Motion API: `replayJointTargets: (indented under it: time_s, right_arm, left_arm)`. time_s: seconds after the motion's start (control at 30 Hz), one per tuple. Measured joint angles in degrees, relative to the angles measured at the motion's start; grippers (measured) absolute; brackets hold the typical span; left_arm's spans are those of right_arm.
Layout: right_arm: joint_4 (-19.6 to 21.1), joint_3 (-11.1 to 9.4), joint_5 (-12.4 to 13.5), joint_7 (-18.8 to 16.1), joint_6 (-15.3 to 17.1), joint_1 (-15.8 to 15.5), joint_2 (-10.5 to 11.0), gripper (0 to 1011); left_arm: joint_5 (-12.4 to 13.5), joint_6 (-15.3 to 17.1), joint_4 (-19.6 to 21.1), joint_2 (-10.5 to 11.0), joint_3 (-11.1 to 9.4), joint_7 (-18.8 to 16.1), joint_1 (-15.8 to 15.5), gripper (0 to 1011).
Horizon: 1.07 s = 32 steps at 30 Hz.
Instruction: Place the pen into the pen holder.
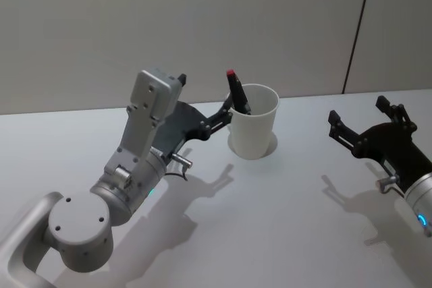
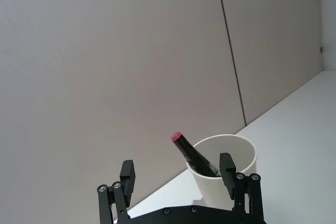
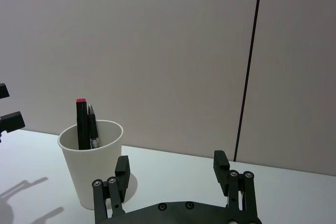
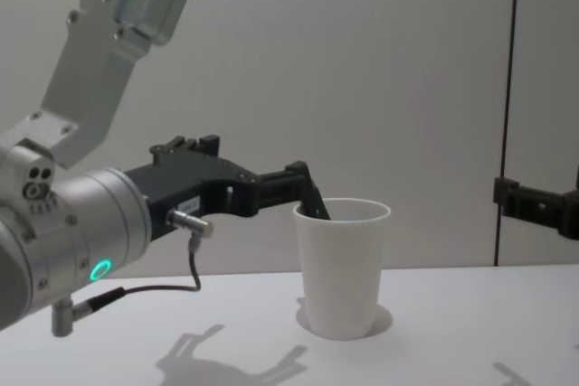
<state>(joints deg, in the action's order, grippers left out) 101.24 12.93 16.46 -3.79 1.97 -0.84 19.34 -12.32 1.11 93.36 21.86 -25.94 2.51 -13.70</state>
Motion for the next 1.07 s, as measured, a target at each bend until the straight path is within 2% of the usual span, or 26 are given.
replayJointTargets:
  time_s: [0.27, 1.07]
  right_arm:
    - [0.0, 0.01, 0.0, -0.01, 0.0, 0.0, 0.0, 1002]
    - [-0.01, 0.01, 0.0, -0.04, -0.02, 0.0, 0.0, 1002]
  left_arm:
    - [0.85, -0.36, -0.19, 0.06, -0.12, -1.82, 0.15, 1001]
    - [0.84, -0.34, -0.18, 0.03, -0.08, -1.89, 0.12, 1001]
